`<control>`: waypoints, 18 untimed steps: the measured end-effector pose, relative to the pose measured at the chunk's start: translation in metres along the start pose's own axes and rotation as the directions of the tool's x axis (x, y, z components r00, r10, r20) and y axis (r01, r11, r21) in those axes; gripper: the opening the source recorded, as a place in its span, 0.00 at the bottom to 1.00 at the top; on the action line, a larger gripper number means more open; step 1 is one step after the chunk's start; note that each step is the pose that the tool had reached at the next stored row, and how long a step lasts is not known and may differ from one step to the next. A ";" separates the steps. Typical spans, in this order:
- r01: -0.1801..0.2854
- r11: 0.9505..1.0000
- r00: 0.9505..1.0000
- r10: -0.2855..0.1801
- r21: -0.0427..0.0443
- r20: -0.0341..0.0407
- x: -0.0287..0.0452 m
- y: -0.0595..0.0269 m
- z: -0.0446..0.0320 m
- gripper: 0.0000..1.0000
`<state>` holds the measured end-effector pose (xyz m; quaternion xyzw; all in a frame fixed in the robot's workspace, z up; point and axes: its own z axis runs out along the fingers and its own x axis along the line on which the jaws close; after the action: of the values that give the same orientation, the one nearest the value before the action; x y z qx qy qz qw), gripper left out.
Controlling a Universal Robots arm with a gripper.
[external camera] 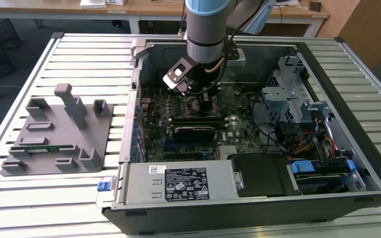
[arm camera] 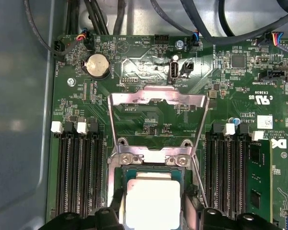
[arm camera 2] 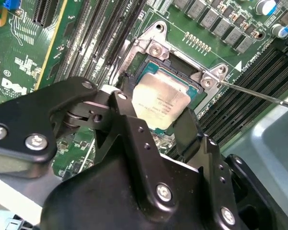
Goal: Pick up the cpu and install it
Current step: 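Place the cpu into insertion slot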
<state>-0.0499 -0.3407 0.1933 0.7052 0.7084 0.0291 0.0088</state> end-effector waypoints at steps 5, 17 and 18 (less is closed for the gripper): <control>0.000 1.000 1.000 0.000 0.000 0.000 0.0000 0.0000 -0.0018 0.60; 0.000 1.000 1.000 0.000 0.000 0.000 0.0004 0.0006 -0.0126 0.40; 0.000 1.000 1.000 0.000 0.000 0.000 0.0004 0.0007 -0.0139 0.35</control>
<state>-0.0500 -0.3407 0.2073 0.7052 0.7084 0.0291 0.0088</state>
